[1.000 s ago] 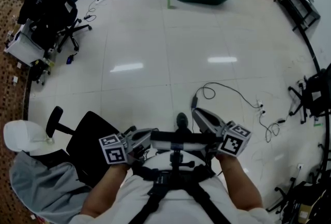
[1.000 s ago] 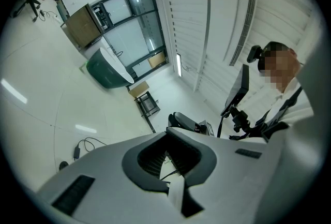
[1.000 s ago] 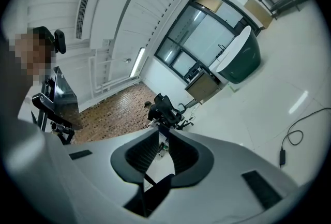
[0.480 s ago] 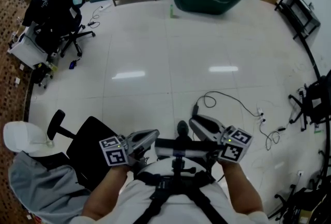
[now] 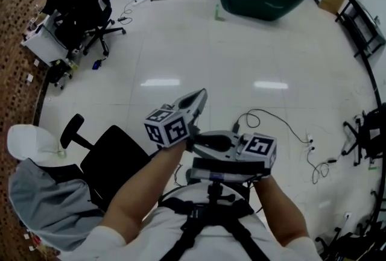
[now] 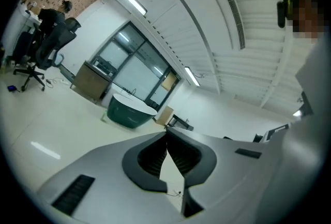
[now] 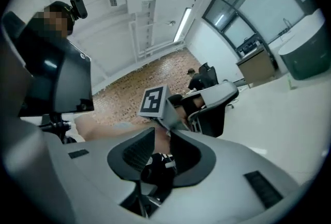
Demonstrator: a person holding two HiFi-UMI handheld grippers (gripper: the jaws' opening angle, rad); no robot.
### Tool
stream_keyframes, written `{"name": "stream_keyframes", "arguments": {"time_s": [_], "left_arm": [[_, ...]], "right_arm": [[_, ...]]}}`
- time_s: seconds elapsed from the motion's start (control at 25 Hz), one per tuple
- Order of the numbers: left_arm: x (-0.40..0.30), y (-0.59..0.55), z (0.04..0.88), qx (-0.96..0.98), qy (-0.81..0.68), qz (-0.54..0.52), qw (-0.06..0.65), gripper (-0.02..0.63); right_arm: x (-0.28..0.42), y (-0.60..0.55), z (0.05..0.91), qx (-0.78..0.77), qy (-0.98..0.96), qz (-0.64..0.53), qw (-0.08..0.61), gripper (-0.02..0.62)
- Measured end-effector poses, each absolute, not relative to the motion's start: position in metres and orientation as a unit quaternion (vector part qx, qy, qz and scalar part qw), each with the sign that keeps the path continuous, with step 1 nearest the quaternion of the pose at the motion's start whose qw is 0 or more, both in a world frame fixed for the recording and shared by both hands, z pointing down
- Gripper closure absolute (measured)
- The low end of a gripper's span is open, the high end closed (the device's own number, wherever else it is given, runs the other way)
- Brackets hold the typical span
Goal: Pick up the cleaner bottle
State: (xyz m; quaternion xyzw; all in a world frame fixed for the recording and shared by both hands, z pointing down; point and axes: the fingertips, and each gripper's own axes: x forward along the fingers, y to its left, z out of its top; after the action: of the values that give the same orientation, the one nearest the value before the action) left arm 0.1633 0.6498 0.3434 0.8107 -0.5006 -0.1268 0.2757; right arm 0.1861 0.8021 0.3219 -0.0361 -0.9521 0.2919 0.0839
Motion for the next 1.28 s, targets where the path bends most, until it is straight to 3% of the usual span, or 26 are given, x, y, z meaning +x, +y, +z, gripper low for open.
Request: {"name": "stream_keyframes", "arguments": {"time_s": [0.44,0.64,0.96,1.28], "left_arm": [[0.142,0.601,0.354,0.76,-0.592,-0.046,0.264,0.614],[0.151,0.59,0.351,0.782,-0.577,0.015,0.234,0.614],[0.164,0.59,0.371,0.789,-0.564,0.067,0.235,0.614],[0.184,0.597,0.386,0.805,-0.528,0.082,0.256,0.614]], "right_arm": [[0.165,0.791,0.299,-0.019,-0.959,0.261,0.108,0.514],[0.161,0.782,0.295,0.005,-0.955,0.271,0.12,0.51],[0.163,0.785,0.304,-0.047,-0.955,0.205,0.209,0.509],[0.168,0.791,0.307,-0.084,-0.946,0.228,0.213,0.508]]}}
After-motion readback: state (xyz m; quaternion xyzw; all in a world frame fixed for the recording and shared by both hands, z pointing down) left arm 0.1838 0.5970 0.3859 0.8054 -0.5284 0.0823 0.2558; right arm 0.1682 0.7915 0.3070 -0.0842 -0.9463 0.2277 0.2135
